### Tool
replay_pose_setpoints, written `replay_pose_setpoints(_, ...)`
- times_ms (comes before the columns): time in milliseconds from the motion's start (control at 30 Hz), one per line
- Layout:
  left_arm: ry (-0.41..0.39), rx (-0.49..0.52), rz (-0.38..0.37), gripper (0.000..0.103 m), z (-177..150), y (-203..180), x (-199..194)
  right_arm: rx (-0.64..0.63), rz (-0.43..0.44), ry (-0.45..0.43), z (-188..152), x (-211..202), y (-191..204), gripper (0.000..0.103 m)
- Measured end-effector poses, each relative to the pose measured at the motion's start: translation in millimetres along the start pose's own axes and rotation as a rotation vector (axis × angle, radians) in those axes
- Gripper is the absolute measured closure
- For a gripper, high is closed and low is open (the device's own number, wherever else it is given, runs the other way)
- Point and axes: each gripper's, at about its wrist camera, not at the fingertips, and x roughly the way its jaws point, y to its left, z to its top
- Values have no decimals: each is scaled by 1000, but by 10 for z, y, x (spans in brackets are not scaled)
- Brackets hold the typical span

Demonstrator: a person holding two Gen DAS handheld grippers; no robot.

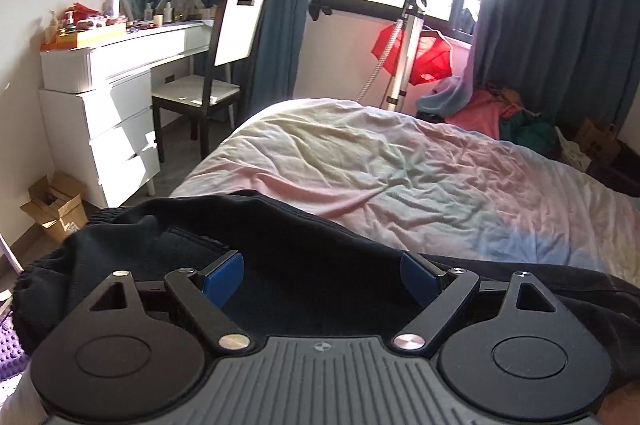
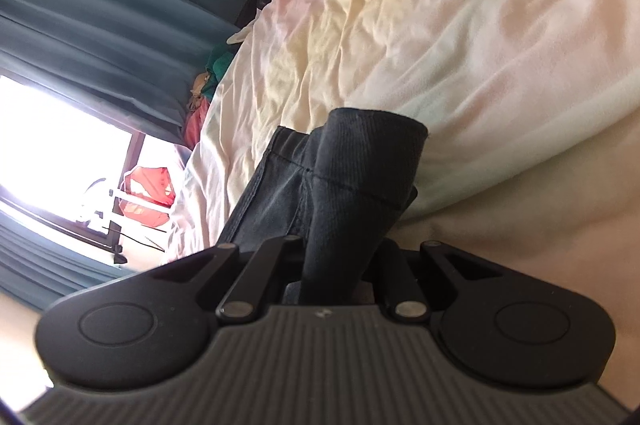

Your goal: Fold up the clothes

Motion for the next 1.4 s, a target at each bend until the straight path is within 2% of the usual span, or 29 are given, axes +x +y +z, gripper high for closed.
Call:
replay_pose_setpoints(100, 28, 45, -53, 16, -246, -381, 314, -2, 13, -10, -6, -28, 20, 93)
replay_pose_setpoints(200, 79, 97, -48, 16, -466, -625, 614, -2, 23, -12, -6, -48, 28, 92)
replay_pose_setpoints(267, 147, 115, -27, 16, -583, -671, 820, 21, 52, -6, -5, -51, 1, 91)
replay_pose_setpoints(333, 181, 158, -3, 16, -679, -688, 963, 66, 90, 4, 2, -46, -50, 90)
replay_pose_setpoints(433, 183, 210, -5, 15, -769, -661, 1014, 116, 132, 30, 7, -9, -108, 85)
replay_pose_setpoints(467, 180, 221, -8, 15, -791, -649, 1011, 129, 142, 42, 6, 11, -120, 71)
replay_pose_setpoints(500, 178, 232, -11, 15, -811, -637, 1005, 135, 151, 58, -3, 42, -123, 52)
replay_pose_setpoints(567, 172, 249, -15, 14, -838, -620, 994, 138, 177, 97, -28, 116, -121, 37)
replay_pose_setpoints(667, 161, 239, -18, 14, -854, -594, 978, 134, 180, 104, -34, 181, -100, 38)
replay_pose_setpoints(733, 165, 235, -14, 13, -858, -593, 976, 130, 177, 101, -34, 217, -85, 45)
replay_pose_setpoints(767, 167, 233, -12, 12, -859, -594, 976, 118, 162, 99, -29, 232, -71, 60)
replay_pose_setpoints(800, 172, 238, -9, 11, -859, -602, 979, 96, 131, 98, -18, 243, -52, 86)
replay_pose_setpoints(833, 178, 250, -9, 10, -860, -615, 985, 74, 100, 96, -6, 255, -33, 93)
replay_pose_setpoints(1033, 200, 276, -13, 9, -834, -628, 1002, -214, 6, 16, -41, 147, 423, 94)
replay_pose_setpoints(1167, 217, 266, -37, 9, -787, -597, 1003, -523, -16, -116, -251, -92, 1029, 94)
replay_pose_setpoints(1267, 226, 267, -50, 9, -724, -567, 967, -763, -23, -229, -544, -299, 1545, 93)
replay_pose_setpoints(1400, 202, 282, -65, 9, -617, -516, 841, -1058, 20, -349, -1222, -538, 2178, 93)
